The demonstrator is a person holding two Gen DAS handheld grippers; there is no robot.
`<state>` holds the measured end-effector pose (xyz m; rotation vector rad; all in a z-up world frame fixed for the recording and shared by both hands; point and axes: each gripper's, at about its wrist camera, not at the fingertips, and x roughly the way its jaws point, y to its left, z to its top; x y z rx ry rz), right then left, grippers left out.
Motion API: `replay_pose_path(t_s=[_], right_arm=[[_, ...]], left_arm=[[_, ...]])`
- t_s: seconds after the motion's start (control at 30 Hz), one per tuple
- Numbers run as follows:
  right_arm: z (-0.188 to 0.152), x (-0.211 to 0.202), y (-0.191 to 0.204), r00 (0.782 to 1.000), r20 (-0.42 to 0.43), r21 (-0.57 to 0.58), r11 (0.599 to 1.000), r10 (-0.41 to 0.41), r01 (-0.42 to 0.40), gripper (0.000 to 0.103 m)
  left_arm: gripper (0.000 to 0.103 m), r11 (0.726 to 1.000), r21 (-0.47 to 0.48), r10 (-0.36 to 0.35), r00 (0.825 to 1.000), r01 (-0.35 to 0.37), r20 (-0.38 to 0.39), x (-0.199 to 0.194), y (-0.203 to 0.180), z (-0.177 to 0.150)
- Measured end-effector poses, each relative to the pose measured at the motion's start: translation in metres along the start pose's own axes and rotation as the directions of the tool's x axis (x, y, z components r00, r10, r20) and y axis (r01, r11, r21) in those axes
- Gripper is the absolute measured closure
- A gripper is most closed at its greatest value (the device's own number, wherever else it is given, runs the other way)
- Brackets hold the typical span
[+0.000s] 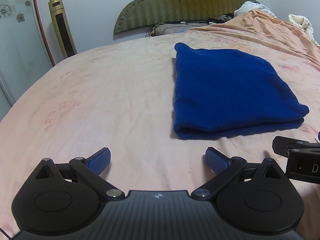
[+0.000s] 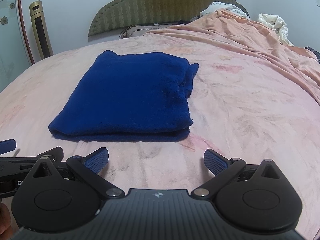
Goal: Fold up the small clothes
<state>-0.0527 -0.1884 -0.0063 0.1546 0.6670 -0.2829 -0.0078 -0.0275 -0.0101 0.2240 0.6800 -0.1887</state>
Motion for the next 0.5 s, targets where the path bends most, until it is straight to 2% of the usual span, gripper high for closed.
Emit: replay_pose_path(t_s=[0.3,0.5], right_arm=[[0.0003,-0.001,0.0002,1.0,0.001,-0.004,1.0,0.002,-0.002,0.0],[0.0006,-0.0024,0.001,1.0,0.001,-0.009,1.0,0.009,-0.009,0.0]], left_arm=[[0.001,1.0,0.008,-0.005,1.0,0.005,0.005,-0.0022,-0.0009,0.0016],[0.001,0.999,0.036,0.009,0.999,-0.011,0.041,-0.007,-0.004,0.0017]])
